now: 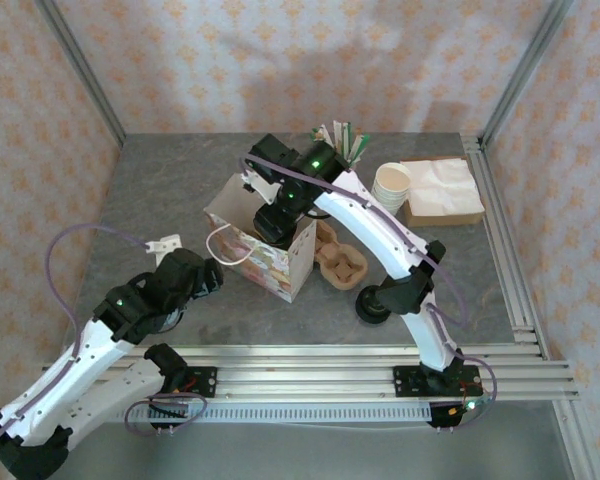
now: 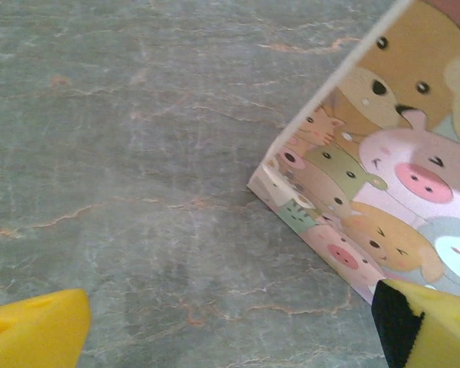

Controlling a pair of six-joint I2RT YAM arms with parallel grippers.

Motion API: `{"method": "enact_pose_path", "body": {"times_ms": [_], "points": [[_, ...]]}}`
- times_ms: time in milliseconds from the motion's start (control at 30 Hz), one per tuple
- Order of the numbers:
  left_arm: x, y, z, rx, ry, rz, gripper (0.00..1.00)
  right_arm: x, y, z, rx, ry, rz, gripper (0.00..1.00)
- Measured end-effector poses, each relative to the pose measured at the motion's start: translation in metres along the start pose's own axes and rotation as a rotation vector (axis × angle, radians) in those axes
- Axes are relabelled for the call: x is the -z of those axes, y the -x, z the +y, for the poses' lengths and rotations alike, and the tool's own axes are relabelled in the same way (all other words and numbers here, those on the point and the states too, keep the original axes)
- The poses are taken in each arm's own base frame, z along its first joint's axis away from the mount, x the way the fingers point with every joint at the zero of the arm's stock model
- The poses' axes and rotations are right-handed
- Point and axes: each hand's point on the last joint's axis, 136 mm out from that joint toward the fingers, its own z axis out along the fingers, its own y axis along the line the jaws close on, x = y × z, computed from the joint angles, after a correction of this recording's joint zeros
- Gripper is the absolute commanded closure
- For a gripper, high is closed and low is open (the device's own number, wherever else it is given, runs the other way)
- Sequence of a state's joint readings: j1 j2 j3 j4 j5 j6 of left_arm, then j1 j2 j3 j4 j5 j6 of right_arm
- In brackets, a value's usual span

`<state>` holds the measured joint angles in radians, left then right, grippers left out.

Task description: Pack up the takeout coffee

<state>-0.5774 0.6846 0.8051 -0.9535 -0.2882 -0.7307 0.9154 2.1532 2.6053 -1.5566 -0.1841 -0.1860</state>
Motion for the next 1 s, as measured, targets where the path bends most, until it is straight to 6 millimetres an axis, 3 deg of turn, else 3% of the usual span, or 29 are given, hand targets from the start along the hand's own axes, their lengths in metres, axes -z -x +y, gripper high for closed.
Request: {"method": "enact_pose_path", "body": {"times_ms": [200, 633, 833, 1000], "points": [[0.019, 0.018, 0.008, 0.024, 0.002, -0.043, 0.04, -0.006, -0.002, 0.000, 0.023, -0.002, 0.022, 0.35], [0.067, 0.076, 0.013, -0.044, 0.054, -0.190, 0.04, -0.021, -0.019, -0.005, 0.060, -0.027, 0.112, 0.35], [0.083, 0.101, 0.003, -0.070, 0.035, -0.233, 0.03, -0.023, -0.021, -0.005, 0.069, -0.027, 0.122, 0.35], [0.080, 0.113, -0.011, -0.094, 0.028, -0.206, 0.02, -0.029, -0.022, -0.005, 0.082, -0.026, 0.137, 0.35]]}}
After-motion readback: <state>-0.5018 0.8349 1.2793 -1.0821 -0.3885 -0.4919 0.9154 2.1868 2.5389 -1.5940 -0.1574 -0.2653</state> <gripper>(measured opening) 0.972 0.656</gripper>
